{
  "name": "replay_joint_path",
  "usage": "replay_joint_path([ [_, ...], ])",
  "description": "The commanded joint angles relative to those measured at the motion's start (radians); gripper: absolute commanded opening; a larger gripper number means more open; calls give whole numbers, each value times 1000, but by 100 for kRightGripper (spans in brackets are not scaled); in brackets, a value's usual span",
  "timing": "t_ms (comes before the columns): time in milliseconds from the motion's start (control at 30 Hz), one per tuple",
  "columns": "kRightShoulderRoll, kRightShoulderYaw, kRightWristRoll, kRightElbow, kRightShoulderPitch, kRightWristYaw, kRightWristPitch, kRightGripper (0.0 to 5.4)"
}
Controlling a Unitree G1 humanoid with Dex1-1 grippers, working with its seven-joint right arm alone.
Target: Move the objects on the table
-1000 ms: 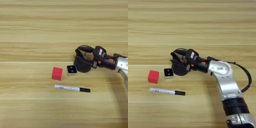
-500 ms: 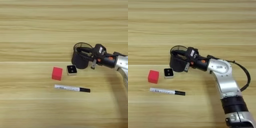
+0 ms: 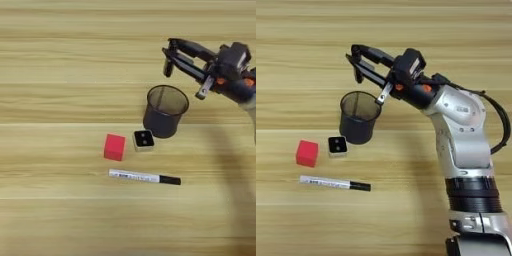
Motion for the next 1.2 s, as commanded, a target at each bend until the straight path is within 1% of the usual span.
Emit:
replay_joint_path([
  [33,-52,-42,126,-136,-59,-2,79,80],
  [200,-80,-45,223,-202,-12,67,142,80],
  [333,-109,-61,326,-246,26,130,215,80],
  [433,-130,-74,374,-267,43,165,256,80],
  [533,-146,-79,395,-277,58,194,283,80],
  [667,-163,-65,342,-259,74,220,288,80],
  [767,-184,-47,290,-247,88,248,281,80],
  [933,-200,-29,252,-242,123,297,279,80],
  [1100,-210,-11,201,-222,144,323,267,80],
  [1200,-217,24,129,-190,168,342,242,80],
])
